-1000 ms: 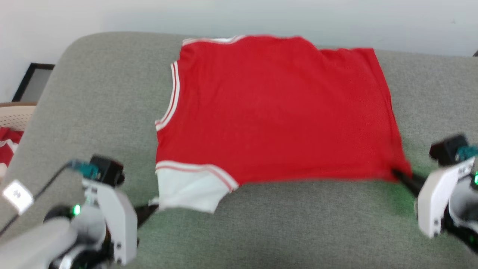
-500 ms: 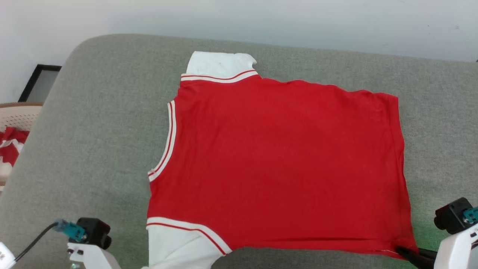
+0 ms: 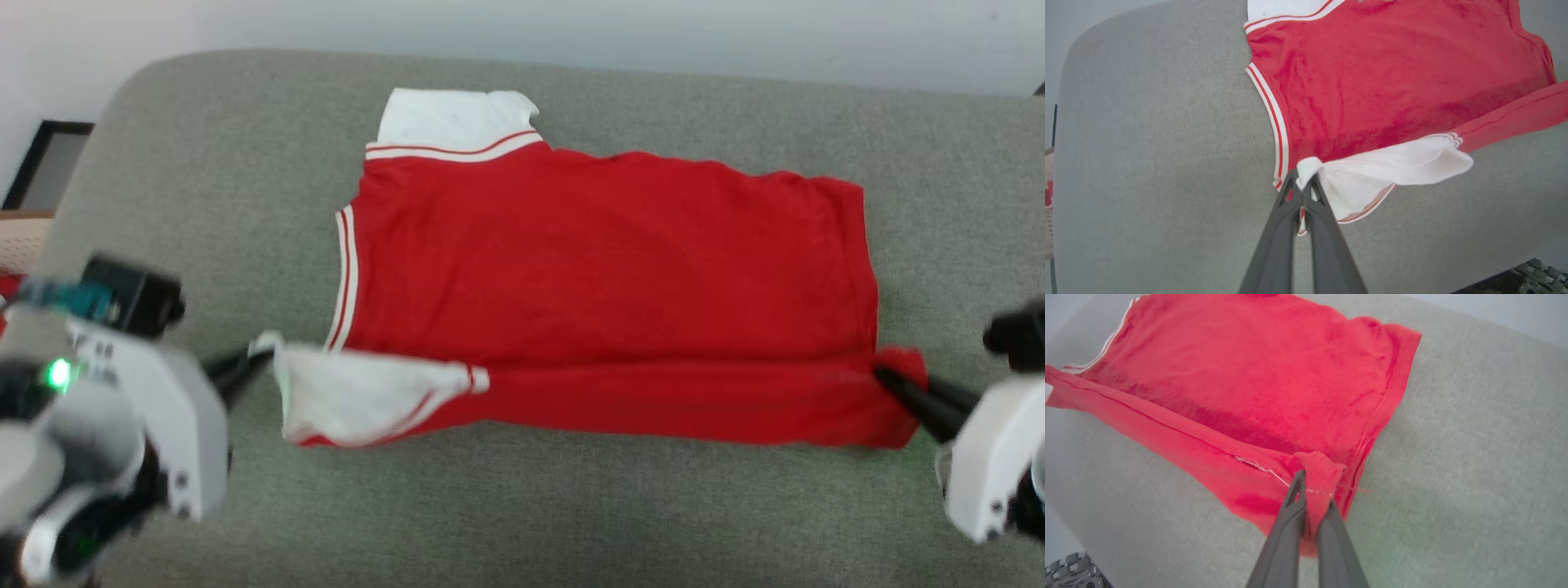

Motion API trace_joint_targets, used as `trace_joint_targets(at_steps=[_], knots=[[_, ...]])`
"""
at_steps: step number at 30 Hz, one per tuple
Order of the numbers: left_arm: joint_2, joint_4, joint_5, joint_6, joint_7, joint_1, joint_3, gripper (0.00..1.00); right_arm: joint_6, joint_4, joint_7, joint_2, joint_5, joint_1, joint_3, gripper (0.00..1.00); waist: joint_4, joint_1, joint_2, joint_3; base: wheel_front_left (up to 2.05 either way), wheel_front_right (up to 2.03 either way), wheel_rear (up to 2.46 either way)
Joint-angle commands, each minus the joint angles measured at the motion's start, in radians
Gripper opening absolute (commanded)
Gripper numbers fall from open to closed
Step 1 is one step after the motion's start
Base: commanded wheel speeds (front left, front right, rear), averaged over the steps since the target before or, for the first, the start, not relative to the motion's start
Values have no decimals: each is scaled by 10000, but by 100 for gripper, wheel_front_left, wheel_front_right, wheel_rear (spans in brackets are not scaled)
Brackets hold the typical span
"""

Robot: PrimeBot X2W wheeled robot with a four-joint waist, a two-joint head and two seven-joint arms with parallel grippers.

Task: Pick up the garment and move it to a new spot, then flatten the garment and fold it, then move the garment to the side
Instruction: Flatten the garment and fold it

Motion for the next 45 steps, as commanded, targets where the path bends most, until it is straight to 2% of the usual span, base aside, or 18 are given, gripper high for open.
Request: trace_joint_targets(at_steps=[1,7,13,18,21,22,23,25,26,27,28,29,38,42,45], knots=[[-403,421,375,-350,248,-564,60,0,-16,269,-101,171,-189,-587,63,0,-132,-1,0,258,0,0,0],[-2131,3019,1255,-1782,1007,-2304,-31,0,-16,1785,-460,448,-588,-2542,952,0,-313,-1,0,681,0,0,0],[-3754,5969,1464,-3026,1492,-3228,-385,0,-14,3716,-1012,695,-647,-4004,2061,0,-488,-1,0,960,0,0,0],[-4819,8062,1246,-3772,1836,-3418,-644,0,-16,4829,-1409,825,-461,-4710,2847,0,-568,-1,0,1033,0,0,0],[-5268,9123,1000,-4026,2060,-3367,-696,0,-14,5305,-1560,886,-305,-4940,3215,0,-604,-1,0,975,0,0,0],[-5411,9406,885,-4096,2187,-3298,-714,1,-16,5436,-1588,905,-253,-5007,3311,0,-613,-1,0,939,0,0,0],[-5530,9687,821,-4162,2319,-3261,-755,7,-16,5551,-1635,917,-196,-5076,3387,0,-621,-1,0,895,0,0,0],[-5734,10143,648,-4246,2485,-3224,-758,26,-16,5719,-1692,893,-84,-5164,3483,15,-630,-1,0,790,0,0,0],[-5803,10354,636,-4252,2544,-3237,-774,39,-16,5769,-1769,878,-61,-5202,3528,25,-633,-1,0,741,0,0,0],[-5873,10498,600,-4277,2574,-3265,-774,67,-16,5793,-1862,844,-72,-5253,3576,40,-630,-1,0,680,0,0,0],[-5940,10639,500,-4314,2584,-3278,-723,93,-16,5796,-1938,824,-80,-5289,3637,94,-634,-1,0,615,0,0,0],[-5986,10748,488,-4346,2606,-3303,-693,100,-16,5799,-2009,819,-14,-5296,3660,100,-638,-1,0,549,0,0,0],[-5924,10949,407,-4479,2530,-3507,-579,100,-16,5318,-3053,620,-198,-4900,3144,100,-505,-1,0,-98,0,0,0],[-5756,10626,141,-4169,2961,-3203,-572,100,-16,4818,-3888,738,-605,-4372,2221,100,-423,-1,0,-384,0,0,0],[-5574,10232,-156,-3772,3508,-2939,-588,100,-16,4347,-4508,956,-1176,-3802,1299,100,-387,-1,0,-543,0,0,0]])
